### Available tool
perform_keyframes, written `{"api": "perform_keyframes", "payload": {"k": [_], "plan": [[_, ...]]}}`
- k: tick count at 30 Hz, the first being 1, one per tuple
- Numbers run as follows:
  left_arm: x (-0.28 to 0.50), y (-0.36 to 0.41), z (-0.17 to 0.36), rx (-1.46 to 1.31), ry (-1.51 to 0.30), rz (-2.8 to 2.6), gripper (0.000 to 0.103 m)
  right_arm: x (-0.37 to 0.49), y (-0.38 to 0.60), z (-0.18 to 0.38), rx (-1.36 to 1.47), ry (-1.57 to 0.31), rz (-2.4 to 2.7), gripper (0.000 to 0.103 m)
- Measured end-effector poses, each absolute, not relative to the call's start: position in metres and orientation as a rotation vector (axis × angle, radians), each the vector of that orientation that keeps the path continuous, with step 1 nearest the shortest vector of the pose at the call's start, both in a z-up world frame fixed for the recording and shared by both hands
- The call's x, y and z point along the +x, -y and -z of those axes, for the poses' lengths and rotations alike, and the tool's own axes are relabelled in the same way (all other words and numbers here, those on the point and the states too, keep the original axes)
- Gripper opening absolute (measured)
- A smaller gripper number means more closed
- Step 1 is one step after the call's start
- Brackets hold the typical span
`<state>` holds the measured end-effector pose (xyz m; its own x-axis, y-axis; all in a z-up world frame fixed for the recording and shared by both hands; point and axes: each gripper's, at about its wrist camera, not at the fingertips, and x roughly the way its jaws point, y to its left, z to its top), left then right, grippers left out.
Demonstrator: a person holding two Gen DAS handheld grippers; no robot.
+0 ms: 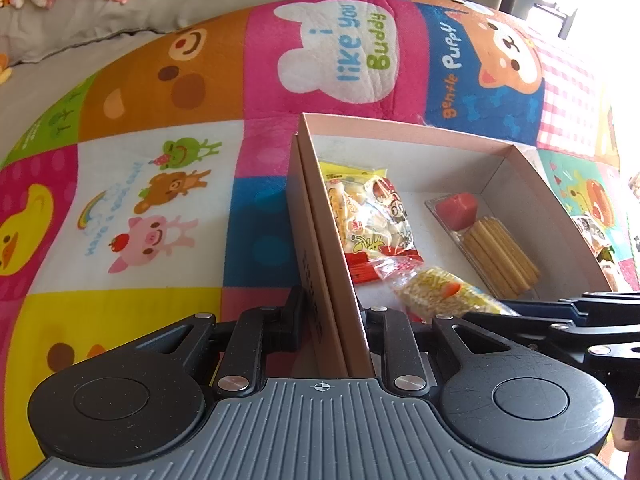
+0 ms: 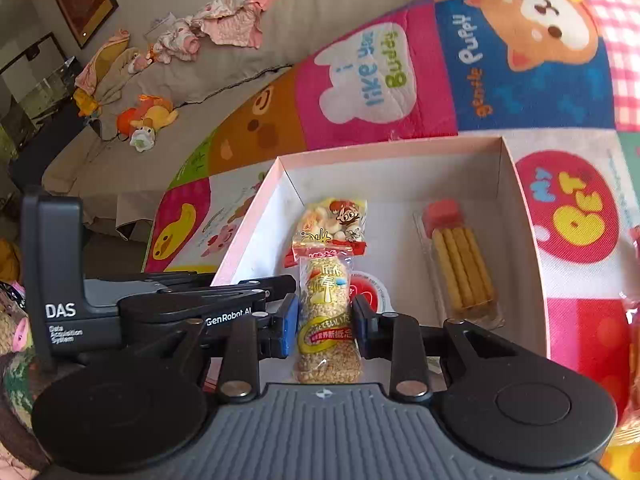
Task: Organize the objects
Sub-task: 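Carry the rice-cracker bar into the pink box and open the right tool, then move the right tool to the bun in clear wrapper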
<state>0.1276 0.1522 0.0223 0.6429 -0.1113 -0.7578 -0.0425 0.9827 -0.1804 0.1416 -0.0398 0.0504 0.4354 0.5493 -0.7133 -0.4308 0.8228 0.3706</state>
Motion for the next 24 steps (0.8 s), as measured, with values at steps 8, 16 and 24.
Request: {"api": "perform_keyframes", "payload": {"k": [8,16,24], "plan": [[0.126,-0.155,-0.022,-0.200,-0.870,0.045,0.023,0.131,0.053,-0.053,0.225,-0.916,-0.632,0.035],[0.126,-0.153,-0.022,-0.190,-0.869,0.039,0.023,0.071,0.108,-0.079,0.097,-0.731,-0.520,0.056],[0.125,-0.150,-0.022,-0.173,-0.863,0.033,0.023,0.015,0.200,-0.068,-0.140,-0.623,-0.126,0.074]]}}
